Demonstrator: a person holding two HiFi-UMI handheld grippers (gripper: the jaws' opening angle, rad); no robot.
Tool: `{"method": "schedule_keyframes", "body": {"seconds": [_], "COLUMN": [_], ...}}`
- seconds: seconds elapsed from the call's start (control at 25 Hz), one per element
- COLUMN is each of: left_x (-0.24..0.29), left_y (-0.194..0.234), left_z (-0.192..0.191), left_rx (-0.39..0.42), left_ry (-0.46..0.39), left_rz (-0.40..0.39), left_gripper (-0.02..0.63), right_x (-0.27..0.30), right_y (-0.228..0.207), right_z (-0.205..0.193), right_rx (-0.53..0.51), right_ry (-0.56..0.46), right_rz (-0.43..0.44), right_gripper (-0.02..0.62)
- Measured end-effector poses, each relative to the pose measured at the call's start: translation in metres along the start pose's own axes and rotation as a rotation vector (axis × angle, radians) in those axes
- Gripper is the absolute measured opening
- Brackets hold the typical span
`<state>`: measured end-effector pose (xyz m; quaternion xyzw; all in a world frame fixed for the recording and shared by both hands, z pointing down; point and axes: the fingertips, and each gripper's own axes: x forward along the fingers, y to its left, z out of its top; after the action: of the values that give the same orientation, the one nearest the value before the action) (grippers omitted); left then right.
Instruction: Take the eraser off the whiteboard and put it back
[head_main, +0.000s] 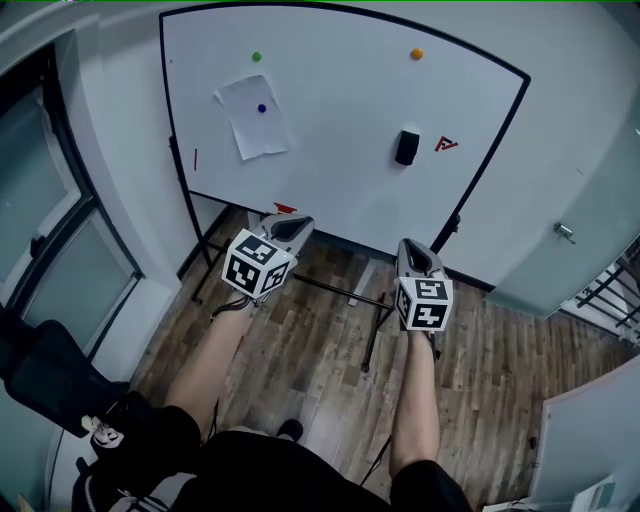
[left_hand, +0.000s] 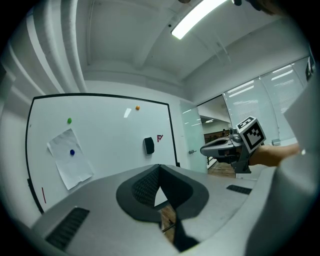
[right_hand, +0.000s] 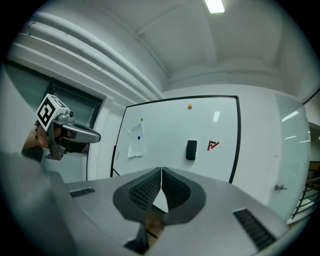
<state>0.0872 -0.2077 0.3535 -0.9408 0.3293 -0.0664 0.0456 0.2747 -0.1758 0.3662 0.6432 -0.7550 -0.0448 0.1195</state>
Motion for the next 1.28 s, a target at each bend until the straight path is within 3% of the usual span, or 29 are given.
{"method": "schedule_keyframes", "body": {"seconds": [0.44,0.72,1.28], "left_x": [0.018,0.043,0.146], "left_y": [-0.006,0.006,0.046], "left_z": [0.007,0.005,0.003], "left_rx": [0.026,0.038,0.005], "left_ry": [0.005,-0.004,-0.076], "left_rz": [-0.001,-0.047,-0.163], "left_gripper": [0.018,0.018,0.018], "right_x": [0.002,0.021,0.101], "right_y": [-0.028,-0.048,-0.089], "right_z": [-0.004,-0.009,-0.015], "right_rx": [0.016,0.029,0.05], "right_ry": [-0.015,-0.015,0.03], "right_rz": [-0.015,-0.058,-0.161], "right_gripper": [0.025,0.025,0.025]}}
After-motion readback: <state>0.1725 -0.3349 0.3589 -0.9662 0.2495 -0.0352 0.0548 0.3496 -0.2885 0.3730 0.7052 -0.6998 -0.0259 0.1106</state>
